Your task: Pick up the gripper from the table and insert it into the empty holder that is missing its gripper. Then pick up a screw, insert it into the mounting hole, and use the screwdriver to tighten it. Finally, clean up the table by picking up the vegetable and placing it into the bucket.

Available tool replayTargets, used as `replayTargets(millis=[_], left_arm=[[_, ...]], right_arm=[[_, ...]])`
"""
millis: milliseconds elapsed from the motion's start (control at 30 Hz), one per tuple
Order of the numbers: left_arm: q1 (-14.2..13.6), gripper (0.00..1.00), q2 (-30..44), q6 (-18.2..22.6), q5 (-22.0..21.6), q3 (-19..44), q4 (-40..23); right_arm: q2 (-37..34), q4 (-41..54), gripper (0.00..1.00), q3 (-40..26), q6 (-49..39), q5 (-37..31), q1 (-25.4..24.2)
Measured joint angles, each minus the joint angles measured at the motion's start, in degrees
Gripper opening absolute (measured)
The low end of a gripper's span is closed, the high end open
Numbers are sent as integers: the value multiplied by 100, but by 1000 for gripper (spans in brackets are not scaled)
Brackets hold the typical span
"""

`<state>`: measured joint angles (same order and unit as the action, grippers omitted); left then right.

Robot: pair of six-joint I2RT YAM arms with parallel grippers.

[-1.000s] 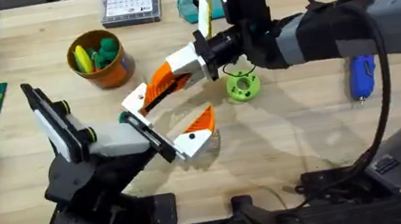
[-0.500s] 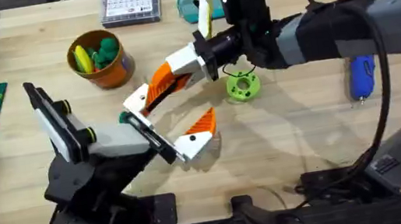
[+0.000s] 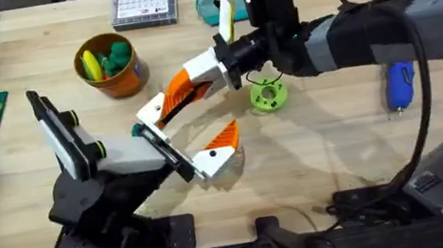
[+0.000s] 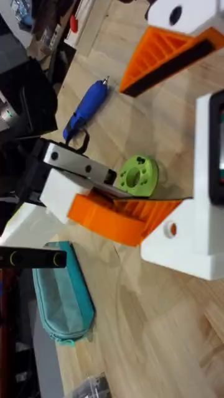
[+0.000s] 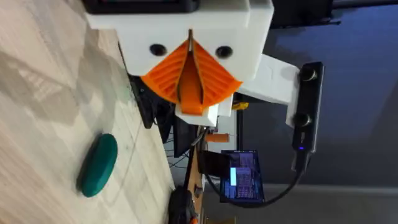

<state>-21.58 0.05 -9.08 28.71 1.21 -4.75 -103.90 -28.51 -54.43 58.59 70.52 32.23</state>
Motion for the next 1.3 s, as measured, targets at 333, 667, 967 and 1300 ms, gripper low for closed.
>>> replayTargets(millis=[333, 667, 967, 1300], left_arm=[[-13, 987, 0, 27, 178, 0, 7], [-22, 987, 0, 96, 295, 0, 41], [-57, 986, 0, 114, 641, -4, 21], [-57, 986, 0, 115, 756, -4, 21]], right_arm=[[0, 27, 192, 0, 22, -28, 31], [0, -110, 359, 1, 15, 2, 31], [0, -191, 472, 0, 45, 169, -13], [0, -195, 991, 0, 100, 245, -190]])
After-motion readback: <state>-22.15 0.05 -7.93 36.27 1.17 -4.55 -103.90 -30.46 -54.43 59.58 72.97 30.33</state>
